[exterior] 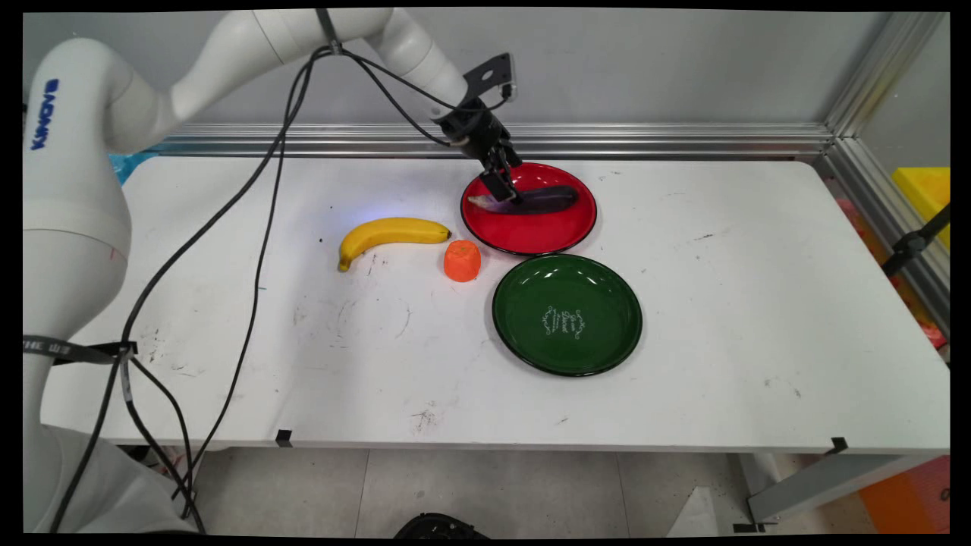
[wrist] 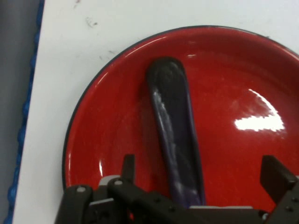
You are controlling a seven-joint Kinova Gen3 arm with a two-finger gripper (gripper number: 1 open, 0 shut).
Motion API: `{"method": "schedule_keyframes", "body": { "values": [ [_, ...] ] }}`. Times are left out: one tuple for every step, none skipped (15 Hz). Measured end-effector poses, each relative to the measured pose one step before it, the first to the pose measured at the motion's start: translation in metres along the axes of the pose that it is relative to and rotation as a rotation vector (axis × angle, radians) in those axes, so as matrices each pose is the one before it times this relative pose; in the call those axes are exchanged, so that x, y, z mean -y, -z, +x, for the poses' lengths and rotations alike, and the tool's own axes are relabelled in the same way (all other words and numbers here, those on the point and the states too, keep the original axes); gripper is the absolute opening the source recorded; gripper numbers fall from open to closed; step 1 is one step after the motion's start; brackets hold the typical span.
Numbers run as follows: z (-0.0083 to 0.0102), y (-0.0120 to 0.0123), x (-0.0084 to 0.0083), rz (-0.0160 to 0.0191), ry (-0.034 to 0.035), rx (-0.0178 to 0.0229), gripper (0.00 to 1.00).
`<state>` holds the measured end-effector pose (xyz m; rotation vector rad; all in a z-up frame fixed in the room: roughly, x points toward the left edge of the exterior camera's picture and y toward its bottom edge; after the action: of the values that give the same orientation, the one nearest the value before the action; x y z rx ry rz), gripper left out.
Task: Pick up the eggplant from the red plate
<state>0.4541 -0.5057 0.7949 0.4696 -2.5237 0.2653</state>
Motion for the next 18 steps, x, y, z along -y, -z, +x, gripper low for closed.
{"method": "schedule_keyframes", "body": {
  "values": [
    [-0.00095, -0.00584, 0.00242, 0.00086, 0.00122, -0.00266, 1.0],
    [-0.0008, -0.00541, 0.00218, 0.00084, 0.00085, -0.0027, 1.0],
    [-0.00051, -0.00449, 0.00168, 0.00052, 0.00056, -0.00235, 1.0],
    [-0.00043, -0.00269, 0.00104, 0.00039, 0.00039, -0.00127, 1.0],
    [-0.00077, -0.00379, 0.00147, 0.00028, 0.00107, -0.0016, 1.0],
    [-0.00088, -0.00401, 0.00158, 0.00024, 0.00087, -0.00141, 1.0],
    [-0.00084, -0.00352, 0.00138, 0.00007, 0.00095, -0.00096, 1.0],
    [-0.00078, -0.00338, 0.00112, -0.00057, 0.00105, -0.00076, 1.0],
    [-0.00056, -0.00261, 0.00071, -0.00099, 0.00059, -0.00071, 1.0],
    [-0.00059, -0.00265, 0.0006, -0.00119, 0.00002, -0.00088, 1.0],
    [-0.00006, -0.0024, 0.00053, -0.00141, -0.00059, -0.00159, 1.0],
    [-0.00014, -0.00224, 0.00027, -0.0023, -0.00078, -0.00083, 1.0],
    [-0.00009, -0.00171, 0.00026, -0.00212, -0.00126, -0.0008, 1.0],
    [-0.00005, -0.00164, 0.00023, -0.00222, -0.00209, -0.00054, 1.0],
    [0.00016, -0.00149, 0.00012, -0.00299, -0.00217, -0.00073, 1.0],
    [0.0002, -0.00123, -0.00002, -0.00288, -0.00248, -0.00034, 1.0],
    [-0.00026, -0.00132, -0.00042, -0.00476, -0.00433, 0.00072, 0.0],
    [-0.00015, -0.00059, -0.00041, -0.0035, -0.00244, 0.00084, 0.0]
  ]
}}
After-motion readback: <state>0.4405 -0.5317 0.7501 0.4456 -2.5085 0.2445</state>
